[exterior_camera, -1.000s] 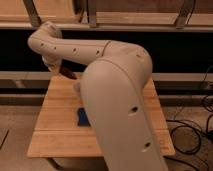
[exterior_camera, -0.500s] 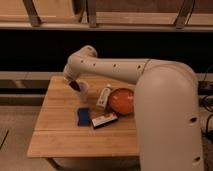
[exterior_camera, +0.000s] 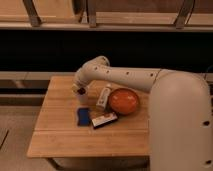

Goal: Place the pepper in the ceramic cup

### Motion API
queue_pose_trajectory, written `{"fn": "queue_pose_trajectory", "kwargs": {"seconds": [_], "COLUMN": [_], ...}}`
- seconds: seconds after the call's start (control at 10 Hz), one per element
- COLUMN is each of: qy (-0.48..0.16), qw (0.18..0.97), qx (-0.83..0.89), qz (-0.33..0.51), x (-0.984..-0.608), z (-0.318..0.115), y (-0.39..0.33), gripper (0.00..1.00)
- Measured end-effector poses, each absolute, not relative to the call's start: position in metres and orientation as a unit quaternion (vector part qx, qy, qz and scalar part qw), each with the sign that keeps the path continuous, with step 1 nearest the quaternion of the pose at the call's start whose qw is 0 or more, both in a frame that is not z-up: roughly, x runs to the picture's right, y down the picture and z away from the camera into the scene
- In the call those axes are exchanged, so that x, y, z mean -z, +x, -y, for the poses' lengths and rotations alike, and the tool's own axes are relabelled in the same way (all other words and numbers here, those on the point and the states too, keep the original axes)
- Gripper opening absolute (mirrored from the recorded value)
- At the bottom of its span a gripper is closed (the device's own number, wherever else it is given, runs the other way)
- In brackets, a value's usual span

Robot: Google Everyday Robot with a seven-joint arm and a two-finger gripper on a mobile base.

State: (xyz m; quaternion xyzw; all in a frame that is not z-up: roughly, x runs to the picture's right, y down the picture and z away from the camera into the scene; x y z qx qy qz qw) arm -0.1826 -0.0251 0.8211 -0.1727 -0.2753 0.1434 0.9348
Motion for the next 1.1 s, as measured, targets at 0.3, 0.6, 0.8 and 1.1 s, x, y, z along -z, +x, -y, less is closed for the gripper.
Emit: {"fn": "queue_pose_trajectory", "kwargs": {"seconds": [0.3, 0.6, 0.8, 1.1], "qy": [-0.173, -0.172, -0.172, -0.172], "qw": [0.935, 0.935, 0.935, 0.935], "qx": [-0.144, -0.144, -0.144, -0.145], "qz": [0.275, 0.275, 0.275, 0.275], "x": [-0.8211, -0.8212, -0.8213, -0.8214], "z": [0.0254, 0.0255, 0.0256, 0.0256], "y": [-0.1824, -0.182, -0.1814, -0.1811], "gripper": [0.22, 0.53, 0.74, 0.8]}}
